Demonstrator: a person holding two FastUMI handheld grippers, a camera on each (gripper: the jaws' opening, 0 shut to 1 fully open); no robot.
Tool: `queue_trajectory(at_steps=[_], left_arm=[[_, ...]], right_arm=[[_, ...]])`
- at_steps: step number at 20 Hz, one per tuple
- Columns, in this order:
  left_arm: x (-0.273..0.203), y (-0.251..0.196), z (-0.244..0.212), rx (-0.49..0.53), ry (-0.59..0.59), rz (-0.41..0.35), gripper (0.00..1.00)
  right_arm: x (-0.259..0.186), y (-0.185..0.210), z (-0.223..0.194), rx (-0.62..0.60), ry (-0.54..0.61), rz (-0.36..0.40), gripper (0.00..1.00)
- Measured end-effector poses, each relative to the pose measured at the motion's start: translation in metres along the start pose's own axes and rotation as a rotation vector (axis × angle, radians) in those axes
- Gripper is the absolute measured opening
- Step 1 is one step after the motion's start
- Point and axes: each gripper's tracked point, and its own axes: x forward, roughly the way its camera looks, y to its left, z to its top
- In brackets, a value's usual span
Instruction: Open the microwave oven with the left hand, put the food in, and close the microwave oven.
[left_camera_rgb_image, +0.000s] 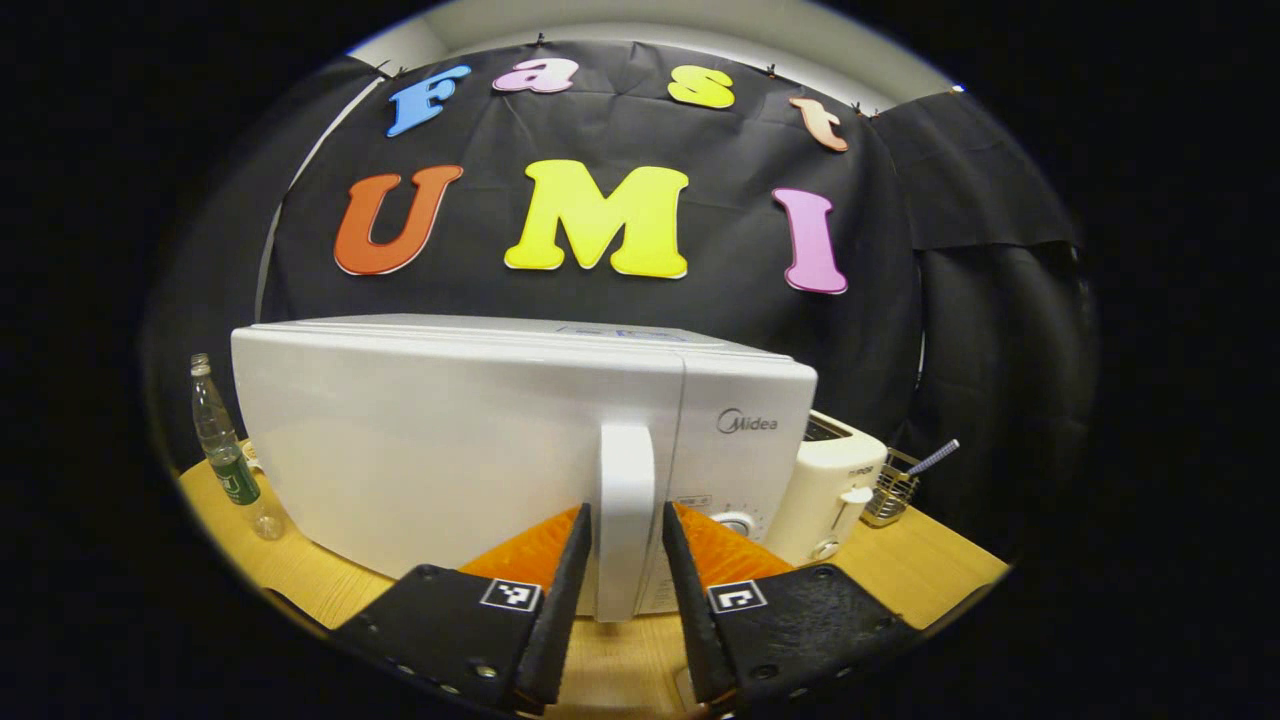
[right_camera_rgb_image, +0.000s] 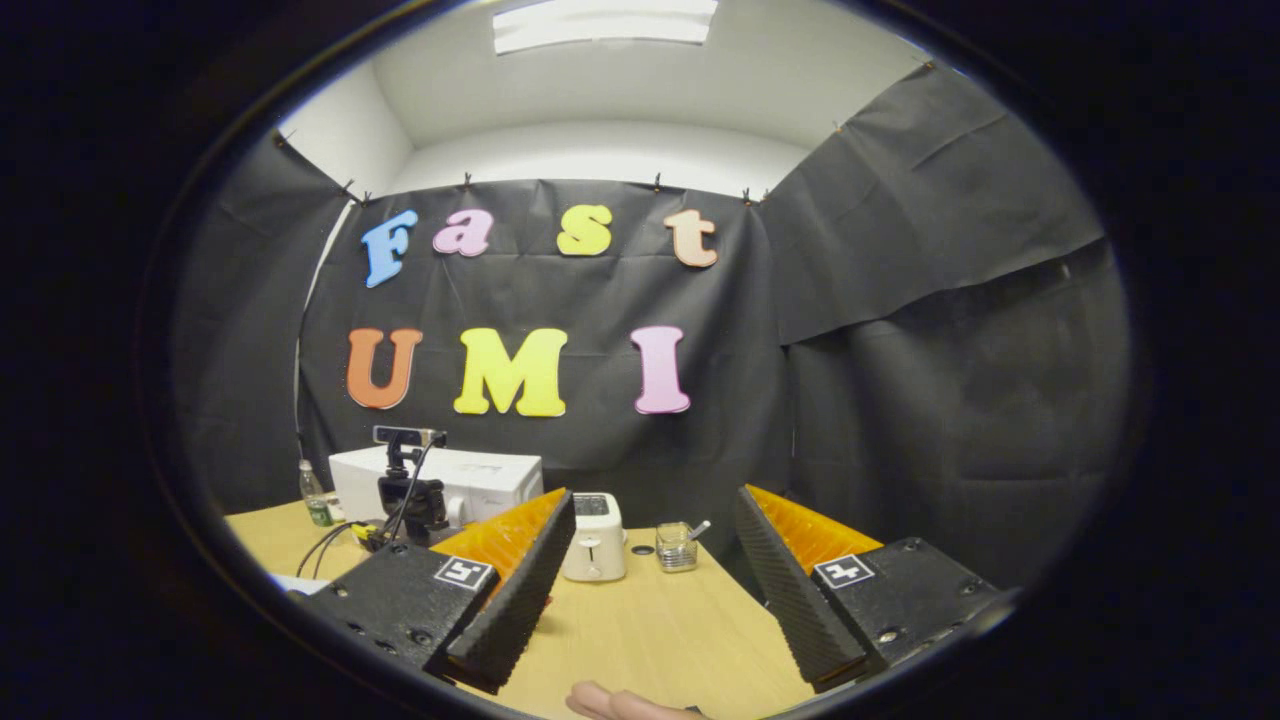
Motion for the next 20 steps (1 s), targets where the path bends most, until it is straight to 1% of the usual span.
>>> queue_trajectory(at_steps=[1, 2, 3, 4, 5, 6, 9, 10, 11, 12, 13, 14, 15, 16, 18, 20], left_arm=[[0.0, 0.002, 0.001, -0.006, -0.001, 0.013, 0.37], [0.001, 0.0, 0.004, 0.001, -0.011, 0.02, 0.37], [0.004, -0.002, -0.002, 0.019, 0.014, 0.044, 0.35], [0.003, 0.0, -0.004, 0.039, 0.026, 0.058, 0.17], [0.004, 0.002, -0.003, 0.046, 0.02, 0.068, 0.22], [-0.001, 0.001, -0.004, 0.029, 0.036, 0.069, 0.12], [-0.004, -0.001, -0.006, 0.015, 0.062, 0.04, 0.12], [-0.01, 0.0, -0.007, 0.004, 0.071, 0.043, 0.12], [-0.014, 0.0, 0.001, 0.012, 0.03, 0.054, 0.12], [-0.02, 0.001, -0.005, 0.021, 0.05, 0.058, 0.11], [-0.027, 0.001, -0.006, 0.024, 0.041, 0.044, 0.11], [-0.033, 0.001, -0.005, 0.019, 0.034, 0.028, 0.11], [-0.041, 0.001, -0.007, 0.011, 0.039, 0.012, 0.11], [-0.049, 0.002, -0.007, 0.006, 0.033, -0.002, 0.11], [-0.067, 0.006, -0.01, 0.027, 0.024, -0.017, 0.11], [-0.085, 0.012, -0.012, 0.021, 0.018, -0.027, 0.11]], right_arm=[[-0.001, -0.001, -0.001, 0.002, -0.001, -0.001, 0.92], [-0.002, -0.002, -0.001, 0.004, -0.002, -0.003, 0.92], [-0.001, -0.005, -0.003, 0.003, 0.001, -0.009, 0.92], [-0.001, -0.008, -0.004, 0.004, 0.005, -0.018, 1.0], [-0.002, -0.012, -0.006, 0.006, 0.008, -0.026, 1.0], [-0.003, -0.013, -0.006, 0.009, 0.008, -0.029, 1.0], [-0.007, -0.018, -0.008, 0.013, 0.009, -0.039, 1.0], [-0.008, -0.021, -0.007, 0.012, 0.01, -0.044, 1.0], [-0.007, -0.023, -0.008, 0.01, 0.01, -0.048, 1.0], [-0.006, -0.024, -0.008, 0.012, 0.012, -0.052, 1.0], [-0.007, -0.024, -0.011, 0.014, 0.017, -0.053, 1.0], [-0.009, -0.022, -0.013, 0.019, 0.02, -0.048, 0.92], [-0.01, -0.021, -0.014, 0.025, 0.027, -0.043, 0.92], [-0.011, -0.02, -0.017, 0.03, 0.035, -0.04, 1.0], [-0.012, -0.021, -0.02, 0.033, 0.049, -0.043, 1.0], [-0.012, -0.021, -0.022, 0.037, 0.057, -0.049, 1.0]])
